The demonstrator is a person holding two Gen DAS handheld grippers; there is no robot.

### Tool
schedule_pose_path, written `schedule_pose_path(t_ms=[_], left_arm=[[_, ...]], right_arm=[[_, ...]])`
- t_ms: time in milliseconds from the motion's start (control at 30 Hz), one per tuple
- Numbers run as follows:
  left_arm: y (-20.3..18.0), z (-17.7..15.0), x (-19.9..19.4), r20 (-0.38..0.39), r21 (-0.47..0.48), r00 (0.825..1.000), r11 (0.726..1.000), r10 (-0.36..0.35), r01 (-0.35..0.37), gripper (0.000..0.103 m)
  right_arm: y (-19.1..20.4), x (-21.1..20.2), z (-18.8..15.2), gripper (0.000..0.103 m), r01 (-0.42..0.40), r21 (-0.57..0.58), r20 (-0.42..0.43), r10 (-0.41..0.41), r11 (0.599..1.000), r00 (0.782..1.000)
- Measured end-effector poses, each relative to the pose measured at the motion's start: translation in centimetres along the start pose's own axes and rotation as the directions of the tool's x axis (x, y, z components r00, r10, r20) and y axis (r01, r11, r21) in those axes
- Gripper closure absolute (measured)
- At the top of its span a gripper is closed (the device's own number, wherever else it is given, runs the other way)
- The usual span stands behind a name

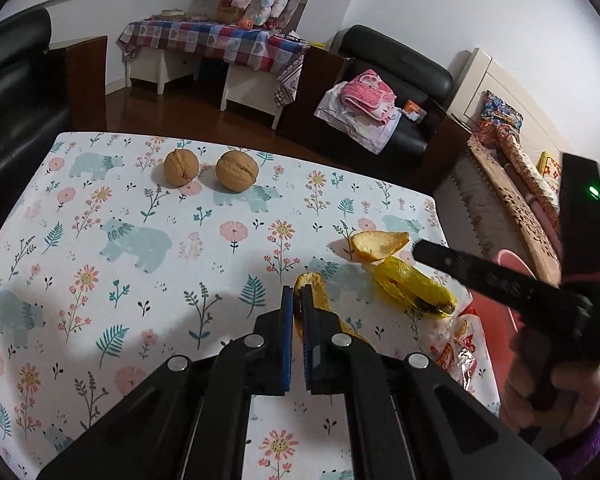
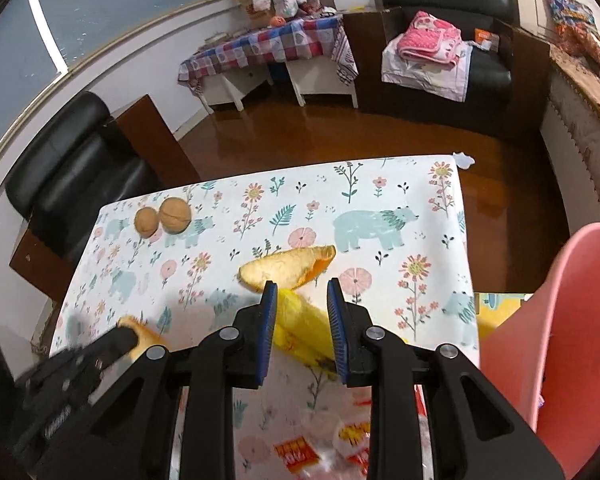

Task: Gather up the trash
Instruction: 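Grasp the yellow snack bag with the left gripper while the right gripper grasps an orange peel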

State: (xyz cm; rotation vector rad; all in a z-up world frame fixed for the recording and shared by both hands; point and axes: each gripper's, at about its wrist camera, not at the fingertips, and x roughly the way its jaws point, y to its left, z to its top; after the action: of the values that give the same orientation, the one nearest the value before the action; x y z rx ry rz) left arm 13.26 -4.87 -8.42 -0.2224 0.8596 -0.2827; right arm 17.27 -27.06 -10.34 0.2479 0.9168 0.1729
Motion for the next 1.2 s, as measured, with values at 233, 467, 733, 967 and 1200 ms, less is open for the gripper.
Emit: schedule_pose_path(t_ms=[233,467,733,967,1200], left_arm=[[0.4,-0.1,-0.3,-0.003,0.009,1.000,1.000,-0.001,0.001,0.100],[0.7,-0.4,-0.4,-0.011,0.004,1.000,1.000,-0.003,0.003,0.100],[0.5,-0.6,-0.4,-0.020,-0.001,1.000,1.000,-0.001,0.001,0.100],[-0.1,-0.7,-1.1,-0.011,0.009,1.000,1.000,-0.003,0.003,0.100],[-1.7,-0.8,-2.1,0.004,0.034,1.000,0.999,-0.011,0.010,0.100]], right_arm=[[-0.3,2.5,1.2,0.077,0.048,0.052,-0.047,-0.045,0.998,0.998],[-0.4,3.9,1.0,0.077,0.048,0.066,-0.073,-0.043,0.997,0.996],[-0.6,3.5,0.9,0.097,0.034,0.077,-0.036,-0.031,0.996,0.999],[-0.6,1.0,0.1,0.098,0.002,0.085,0.010,-0.003,0.996,1.000],[-0.4,-2.1,-0.9,0.098,-0.039,0.099,0.047,0.034,0.994,0.998]])
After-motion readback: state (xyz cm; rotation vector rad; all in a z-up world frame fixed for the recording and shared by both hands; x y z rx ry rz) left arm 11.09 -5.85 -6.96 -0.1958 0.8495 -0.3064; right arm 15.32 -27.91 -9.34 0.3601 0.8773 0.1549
